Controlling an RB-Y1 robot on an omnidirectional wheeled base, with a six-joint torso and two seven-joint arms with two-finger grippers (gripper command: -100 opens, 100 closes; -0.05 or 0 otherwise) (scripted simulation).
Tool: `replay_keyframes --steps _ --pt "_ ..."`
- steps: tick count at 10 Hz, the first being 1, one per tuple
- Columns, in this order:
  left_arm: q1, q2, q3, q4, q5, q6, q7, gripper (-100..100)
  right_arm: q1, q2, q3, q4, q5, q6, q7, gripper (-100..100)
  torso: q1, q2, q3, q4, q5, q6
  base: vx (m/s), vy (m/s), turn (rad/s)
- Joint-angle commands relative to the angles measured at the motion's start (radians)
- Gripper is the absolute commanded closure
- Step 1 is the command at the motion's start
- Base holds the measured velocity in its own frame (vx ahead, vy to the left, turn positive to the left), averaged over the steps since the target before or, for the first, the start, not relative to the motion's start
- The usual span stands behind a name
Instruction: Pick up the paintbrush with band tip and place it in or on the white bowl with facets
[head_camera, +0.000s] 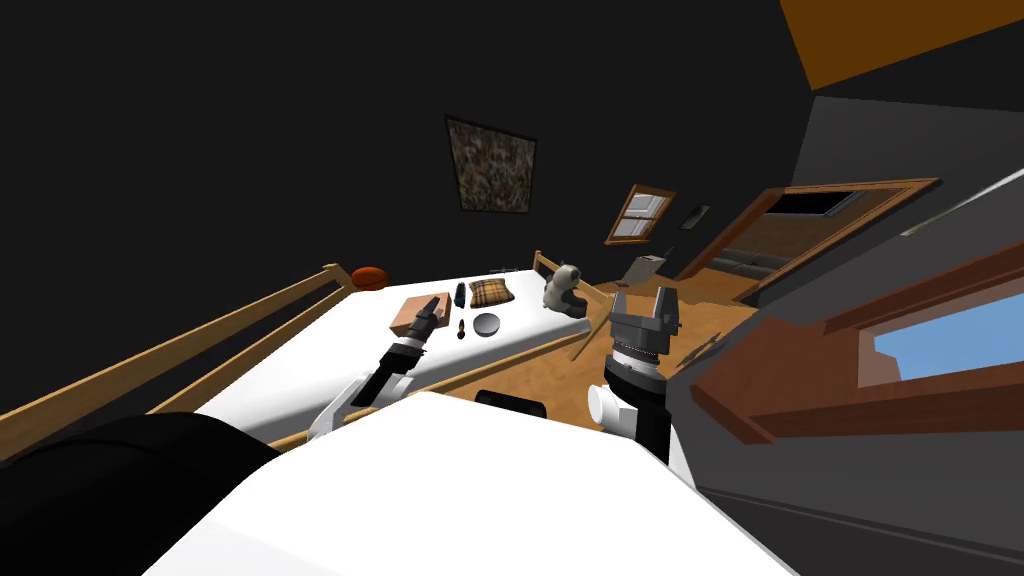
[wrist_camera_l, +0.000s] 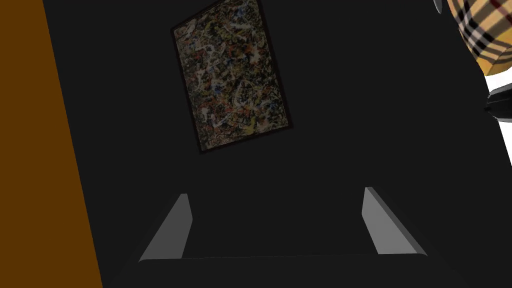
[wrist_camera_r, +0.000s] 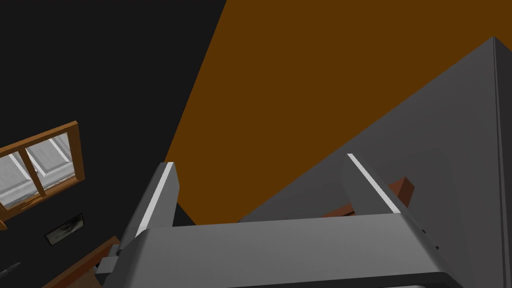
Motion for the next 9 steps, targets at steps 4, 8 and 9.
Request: replay_keyframes --steps 4,8,9 --pt "0.040 0.097 0.049 0.114 -0.017 0.026 0.006 -100 0.000 0.000 0.000 0.000 0.000 0.000 0.000 0 -0.001 0.001 0.000 0.000 0.000 0.000 0.042 -0.022 -0.085" --pt "0.088 0.201 0.101 0.255 -0.043 0.051 0.019 -100 0.000 0.000 0.000 0.000 0.000 0.000 0.000 0 0.001 0.000 0.000 0.000 0.000 0.000 0.052 -0.018 -0.103" --pt "0.088 0.201 0.101 0.256 -0.043 0.051 0.019 -100 0.000 0.000 0.000 0.000 0.000 0.000 0.000 0 0.000 0.000 0.000 0.000 0.000 0.000 0.034 -0.018 -0.047"
